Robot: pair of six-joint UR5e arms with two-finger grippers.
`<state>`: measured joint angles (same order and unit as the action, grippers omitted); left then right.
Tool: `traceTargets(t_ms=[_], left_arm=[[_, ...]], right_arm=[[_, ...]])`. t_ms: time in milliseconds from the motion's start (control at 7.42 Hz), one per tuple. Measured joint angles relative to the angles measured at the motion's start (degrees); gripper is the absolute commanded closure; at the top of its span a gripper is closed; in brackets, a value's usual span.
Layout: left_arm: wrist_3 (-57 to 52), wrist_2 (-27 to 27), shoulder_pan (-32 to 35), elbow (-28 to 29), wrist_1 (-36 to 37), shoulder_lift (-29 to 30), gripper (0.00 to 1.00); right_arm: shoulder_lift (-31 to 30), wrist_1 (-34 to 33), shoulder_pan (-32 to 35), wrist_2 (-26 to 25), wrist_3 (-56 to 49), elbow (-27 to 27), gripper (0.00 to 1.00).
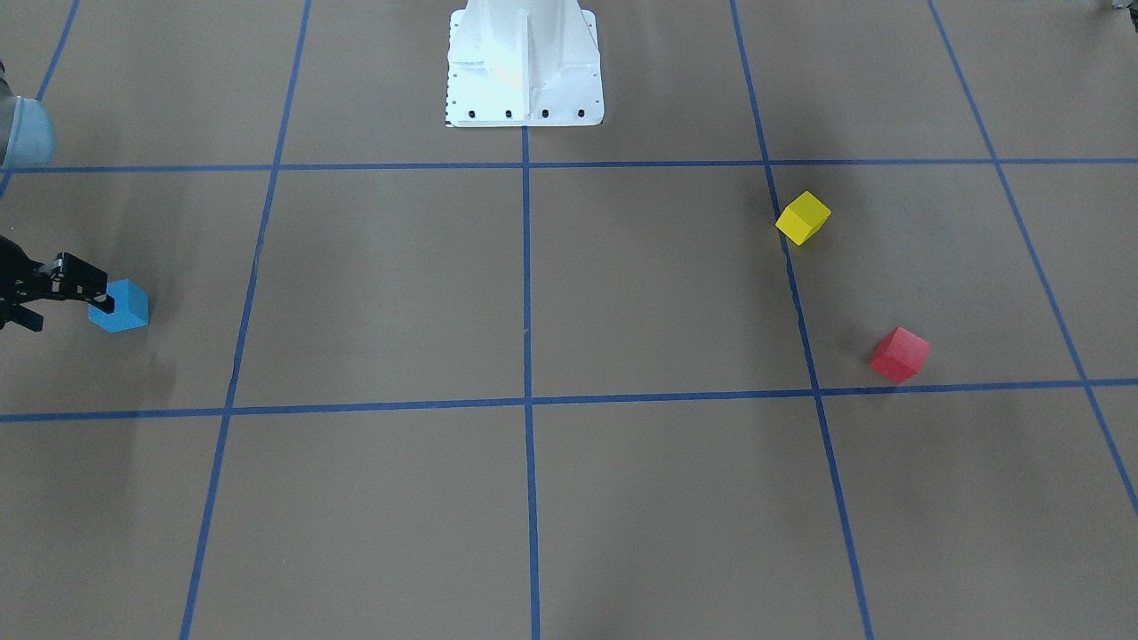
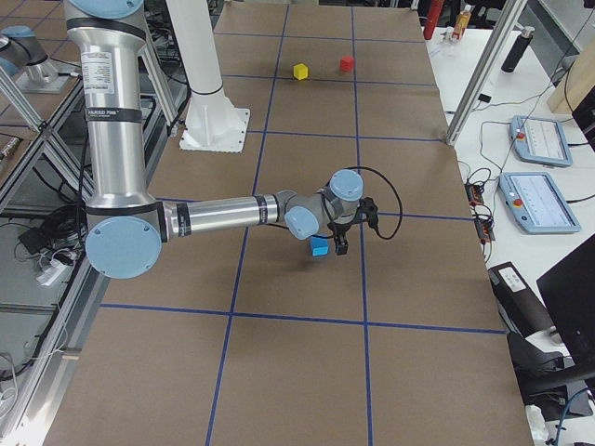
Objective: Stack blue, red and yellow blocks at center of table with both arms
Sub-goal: 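Lower the right gripper over the blue cube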
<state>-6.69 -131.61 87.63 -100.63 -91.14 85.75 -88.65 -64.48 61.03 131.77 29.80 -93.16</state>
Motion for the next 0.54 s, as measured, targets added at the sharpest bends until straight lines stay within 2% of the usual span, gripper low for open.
traceTargets(t_ms=[539], left_arm=[[0.01,-0.07,0.00,-0.02,-0.02,0.03,0.00]], right_arm=[[-0.32,-0.52,-3.40,-2.01,0.35,0.39,0.01]])
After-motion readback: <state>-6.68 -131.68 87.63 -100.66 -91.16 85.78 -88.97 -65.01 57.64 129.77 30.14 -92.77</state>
